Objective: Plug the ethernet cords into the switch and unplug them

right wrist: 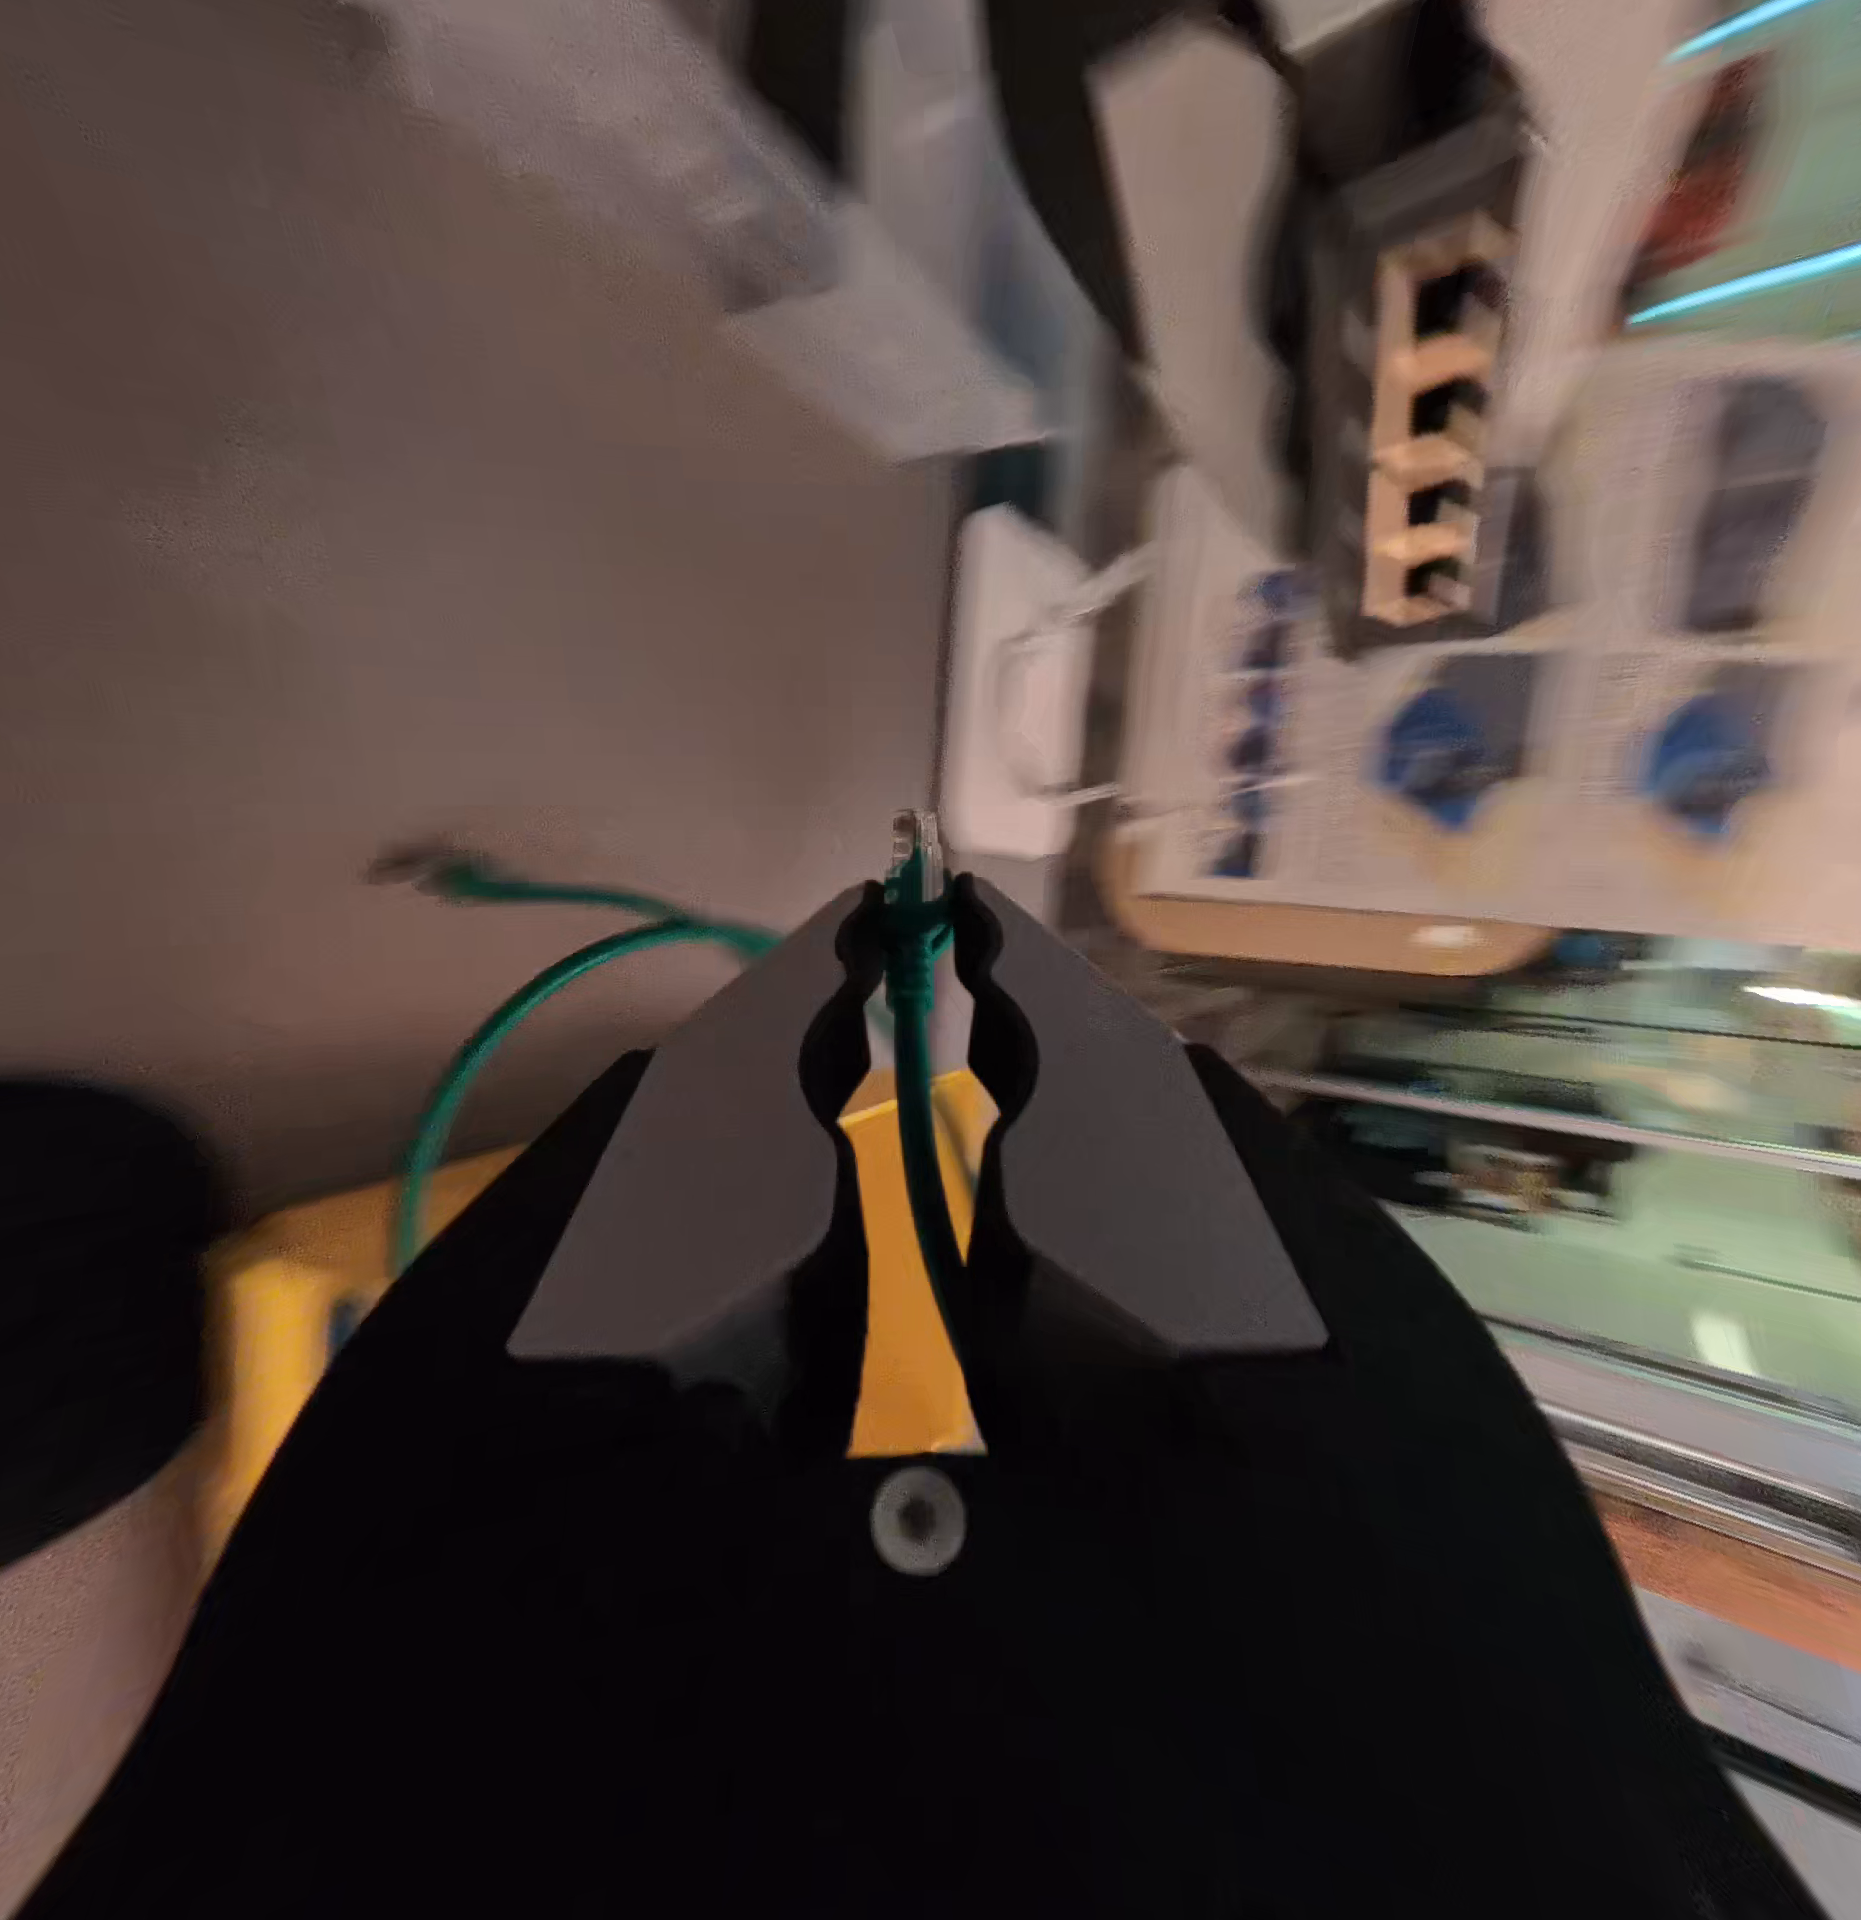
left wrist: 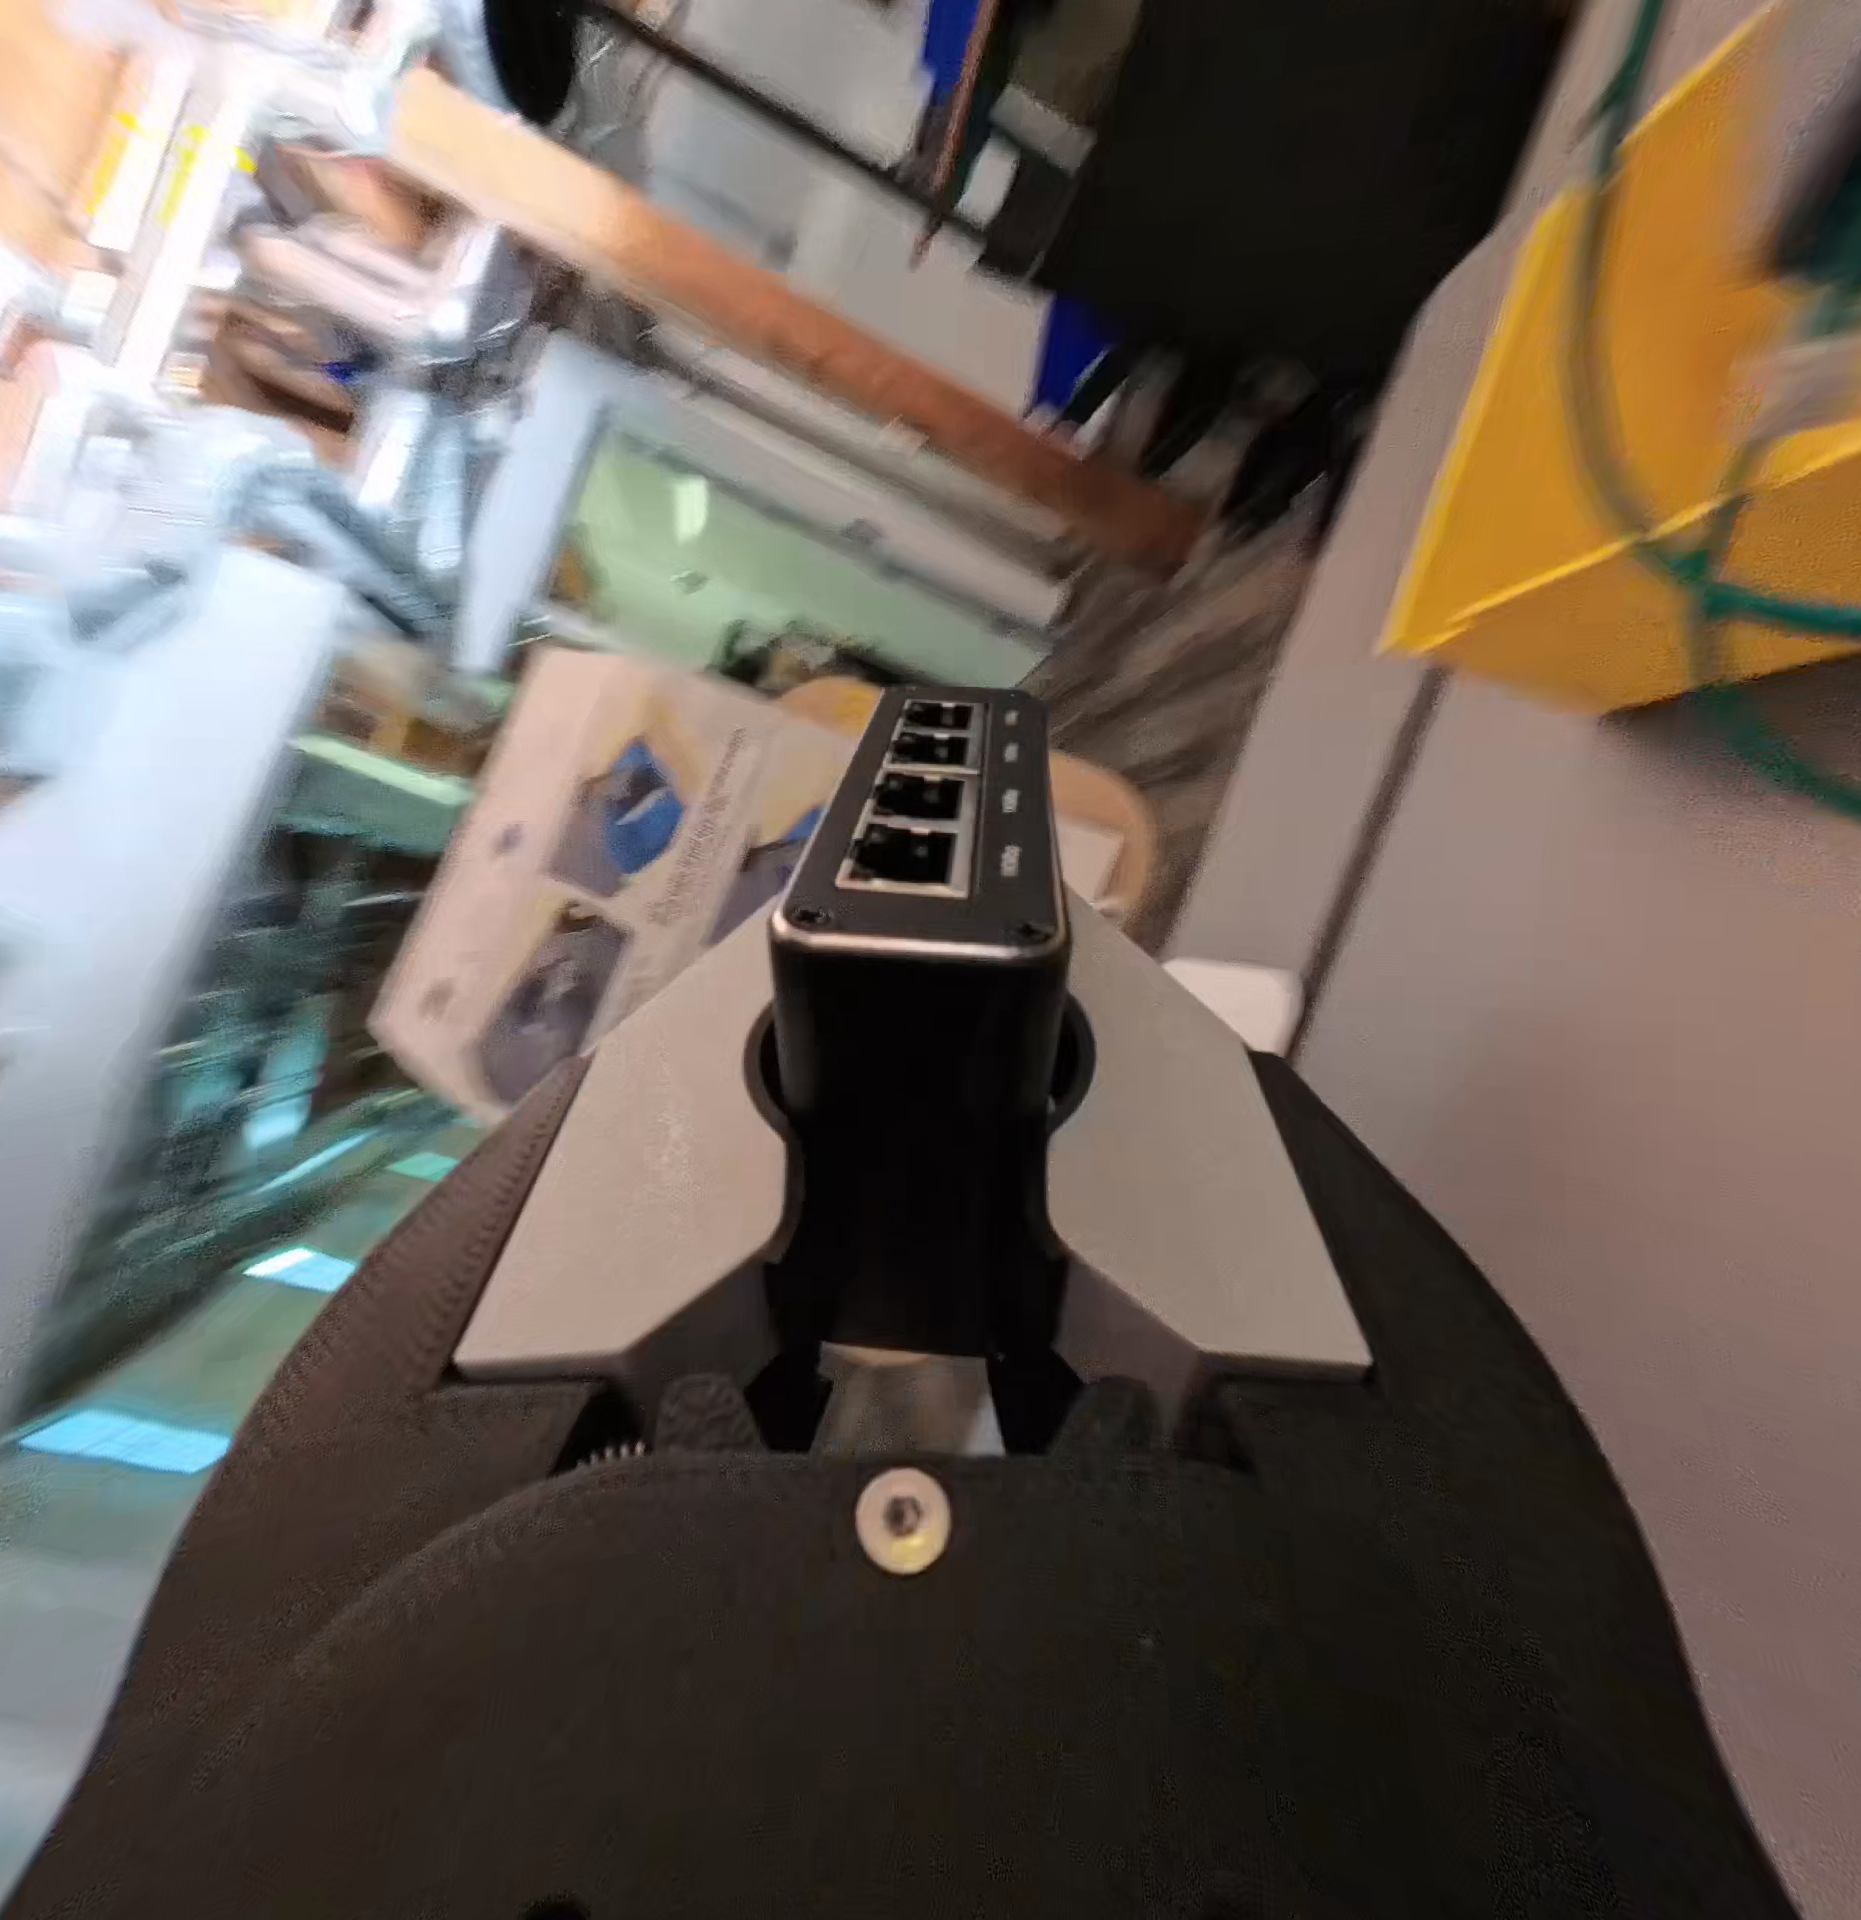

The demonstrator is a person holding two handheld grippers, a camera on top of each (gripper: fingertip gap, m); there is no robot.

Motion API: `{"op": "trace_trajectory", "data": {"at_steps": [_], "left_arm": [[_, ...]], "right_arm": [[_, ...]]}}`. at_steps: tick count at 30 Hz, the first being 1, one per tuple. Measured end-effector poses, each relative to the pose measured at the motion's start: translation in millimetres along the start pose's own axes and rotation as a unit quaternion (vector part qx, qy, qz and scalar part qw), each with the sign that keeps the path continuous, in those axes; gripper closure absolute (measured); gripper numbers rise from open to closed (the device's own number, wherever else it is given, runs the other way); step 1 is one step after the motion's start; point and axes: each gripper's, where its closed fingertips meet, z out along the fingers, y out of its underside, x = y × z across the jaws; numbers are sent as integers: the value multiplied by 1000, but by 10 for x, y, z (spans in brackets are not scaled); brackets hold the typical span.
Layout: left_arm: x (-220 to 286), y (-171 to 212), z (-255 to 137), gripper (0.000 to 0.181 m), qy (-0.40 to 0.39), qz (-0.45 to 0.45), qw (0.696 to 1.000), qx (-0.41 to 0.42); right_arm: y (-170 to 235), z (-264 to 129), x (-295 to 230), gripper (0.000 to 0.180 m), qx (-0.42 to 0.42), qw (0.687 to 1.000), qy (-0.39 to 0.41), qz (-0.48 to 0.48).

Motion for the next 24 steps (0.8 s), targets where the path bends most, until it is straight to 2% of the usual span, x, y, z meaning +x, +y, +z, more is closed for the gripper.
{"op": "trace_trajectory", "data": {"at_steps": [1,5,8,10,12,16,18,22,23,24], "left_arm": [[-38,-6,-113,142,32,-35,999,27],[-295,-20,-303,142,13,-113,991,64],[-326,-93,-322,143,30,-170,982,76],[-301,-175,-338,143,51,-212,972,87],[-270,-299,-381,143,80,-248,959,111],[-206,-433,-469,143,130,-284,940,134],[-206,-438,-472,143,132,-287,939,135],[-118,-422,-430,144,152,-291,937,120],[-96,-429,-421,144,157,-292,936,119],[-78,-440,-415,144,160,-291,936,119]], "right_arm": [[-56,-49,162,166,32,998,48,-3],[-217,-337,587,167,123,979,155,44],[124,-590,992,167,45,954,286,73],[424,-892,1220,167,7,922,368,124],[658,-1314,1386,167,19,875,451,174],[935,-1875,1427,167,77,816,517,245],[1030,-1898,1402,167,78,817,512,253],[1422,-1617,1332,167,9,839,461,291],[1473,-1454,1270,167,5,857,419,299],[1528,-1210,1133,167,2,879,344,330]]}}
